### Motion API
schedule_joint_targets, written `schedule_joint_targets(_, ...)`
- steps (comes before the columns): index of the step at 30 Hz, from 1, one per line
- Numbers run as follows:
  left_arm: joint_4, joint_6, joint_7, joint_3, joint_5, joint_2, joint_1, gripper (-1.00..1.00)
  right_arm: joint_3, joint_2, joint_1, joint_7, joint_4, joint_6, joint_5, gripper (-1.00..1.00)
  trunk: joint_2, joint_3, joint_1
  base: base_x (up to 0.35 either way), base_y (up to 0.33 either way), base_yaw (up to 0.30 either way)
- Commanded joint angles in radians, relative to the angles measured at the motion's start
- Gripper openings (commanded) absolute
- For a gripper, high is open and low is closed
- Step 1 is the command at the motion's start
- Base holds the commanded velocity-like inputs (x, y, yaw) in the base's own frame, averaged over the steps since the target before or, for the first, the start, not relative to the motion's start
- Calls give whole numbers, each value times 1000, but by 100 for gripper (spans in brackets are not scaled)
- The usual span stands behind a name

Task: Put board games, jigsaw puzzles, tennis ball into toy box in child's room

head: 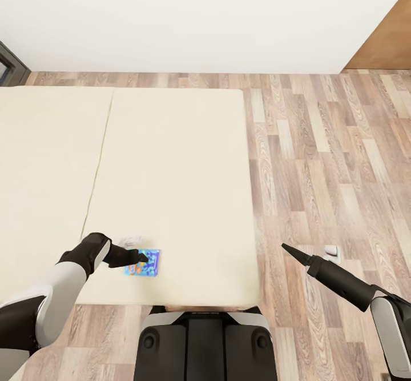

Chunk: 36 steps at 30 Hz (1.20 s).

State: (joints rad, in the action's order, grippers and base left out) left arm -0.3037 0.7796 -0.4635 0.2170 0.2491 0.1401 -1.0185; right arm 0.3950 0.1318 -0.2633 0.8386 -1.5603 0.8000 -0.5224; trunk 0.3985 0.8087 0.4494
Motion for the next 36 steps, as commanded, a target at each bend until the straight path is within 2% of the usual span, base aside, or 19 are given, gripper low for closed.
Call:
schedule_joint_targets(1,-2,4,-7,8,10,-1,0,100,1,0,-1,2,0,5,-2,100,2,1,1,0,-181,0)
schedule_joint_targets(15,-2,0,-7,10,10,-1,0,100,1,0,-1,2,0,5,-3,100,2,1,1,0,-115,0)
schedule_joint_targets(29,-2,-1,-5,10,9,-5,1,100,1,1,-1,2,0,5,-3,100,2,1,1,0,-23,0)
schedule_joint_targets(36,-4,-20,6,10,10,1,2,100,1,2,-1,2,0,4,-4,100,2,1,1,0,-2,0)
